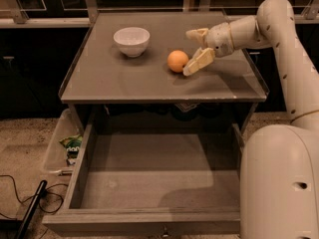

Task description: Place orange into top drawer

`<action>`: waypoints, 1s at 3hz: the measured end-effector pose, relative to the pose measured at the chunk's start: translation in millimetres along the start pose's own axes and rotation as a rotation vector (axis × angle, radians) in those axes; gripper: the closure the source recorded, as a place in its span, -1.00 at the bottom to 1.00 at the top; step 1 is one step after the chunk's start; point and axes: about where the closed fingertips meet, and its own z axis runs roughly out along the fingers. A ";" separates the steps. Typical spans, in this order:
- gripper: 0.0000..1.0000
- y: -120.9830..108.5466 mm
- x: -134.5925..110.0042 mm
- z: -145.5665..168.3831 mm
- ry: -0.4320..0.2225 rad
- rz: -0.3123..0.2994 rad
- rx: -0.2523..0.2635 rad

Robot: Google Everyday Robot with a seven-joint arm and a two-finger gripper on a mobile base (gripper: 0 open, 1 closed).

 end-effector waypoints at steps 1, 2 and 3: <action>-1.00 2.6 6.2 11.8 0.028 0.021 -0.042; -0.63 2.7 6.1 11.9 0.029 0.021 -0.043; -0.18 2.7 6.1 11.9 0.029 0.021 -0.043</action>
Offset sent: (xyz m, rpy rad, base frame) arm 0.0002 0.0070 -0.0092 -0.0201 0.0354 0.0215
